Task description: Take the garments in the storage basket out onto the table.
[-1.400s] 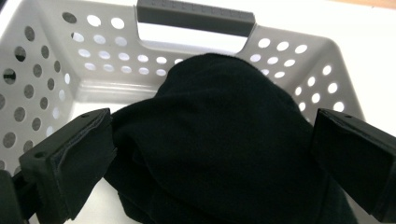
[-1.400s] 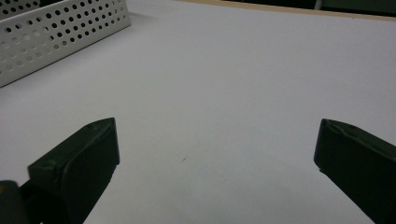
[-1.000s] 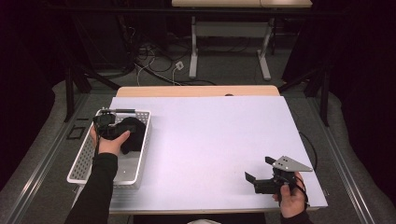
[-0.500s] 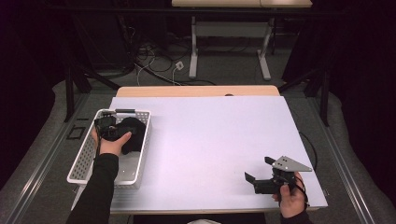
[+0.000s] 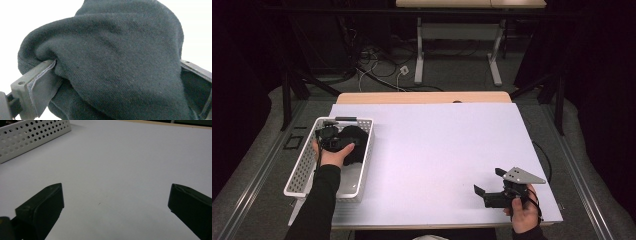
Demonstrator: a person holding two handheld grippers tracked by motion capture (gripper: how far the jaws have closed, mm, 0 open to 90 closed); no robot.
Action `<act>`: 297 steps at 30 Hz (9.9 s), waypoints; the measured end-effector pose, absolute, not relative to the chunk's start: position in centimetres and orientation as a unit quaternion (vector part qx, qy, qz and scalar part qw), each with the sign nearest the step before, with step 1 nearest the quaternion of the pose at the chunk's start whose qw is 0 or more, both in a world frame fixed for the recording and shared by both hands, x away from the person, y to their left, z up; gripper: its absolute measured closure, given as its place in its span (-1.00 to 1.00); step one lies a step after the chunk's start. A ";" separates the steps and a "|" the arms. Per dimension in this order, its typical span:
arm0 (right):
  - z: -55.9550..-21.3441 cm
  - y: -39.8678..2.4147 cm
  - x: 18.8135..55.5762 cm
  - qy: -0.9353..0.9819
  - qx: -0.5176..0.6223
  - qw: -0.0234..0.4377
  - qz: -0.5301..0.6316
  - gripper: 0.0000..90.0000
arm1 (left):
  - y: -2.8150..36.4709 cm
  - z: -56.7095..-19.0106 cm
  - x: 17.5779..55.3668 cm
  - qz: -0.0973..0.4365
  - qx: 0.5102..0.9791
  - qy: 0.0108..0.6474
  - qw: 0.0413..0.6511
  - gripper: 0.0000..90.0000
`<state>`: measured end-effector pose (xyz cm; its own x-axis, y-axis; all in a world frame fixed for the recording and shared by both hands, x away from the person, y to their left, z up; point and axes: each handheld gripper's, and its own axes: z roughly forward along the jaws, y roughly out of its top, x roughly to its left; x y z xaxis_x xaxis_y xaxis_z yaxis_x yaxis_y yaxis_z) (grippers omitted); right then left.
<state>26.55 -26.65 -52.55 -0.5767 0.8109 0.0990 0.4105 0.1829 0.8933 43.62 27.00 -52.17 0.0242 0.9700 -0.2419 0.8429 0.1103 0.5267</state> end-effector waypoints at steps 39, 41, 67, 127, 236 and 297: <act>-52.7 -26.6 26.7 0.749 0.410 0.202 0.480 -0.97 | 26.8 -52.7 43.6 0.084 0.672 0.680 0.282 -0.36; -52.7 -26.7 26.7 0.749 0.411 0.202 0.479 -0.97 | 26.8 -52.7 43.6 0.085 0.673 0.678 0.282 -0.31; -52.7 -26.8 26.7 0.749 0.412 0.201 0.477 -0.94 | 27.0 -51.7 43.0 0.102 0.667 0.674 0.301 0.02; -52.7 -26.7 26.7 0.748 0.412 0.203 0.478 -0.94 | 28.4 -46.0 37.9 0.176 0.613 0.636 0.435 0.02; -52.7 -26.7 26.7 0.749 0.412 0.202 0.477 -0.93 | 12.1 -45.8 31.0 0.103 0.720 0.432 0.533 0.02; -52.7 -26.6 26.7 0.750 0.406 0.202 0.482 -0.93 | 4.9 -52.5 29.1 0.028 0.800 0.387 0.458 0.00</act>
<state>26.67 -26.64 -52.66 -0.5886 0.8036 0.0884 0.4140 0.2057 0.8867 29.13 4.90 -52.46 0.6983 0.6454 -0.3096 0.5937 -0.2807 0.7541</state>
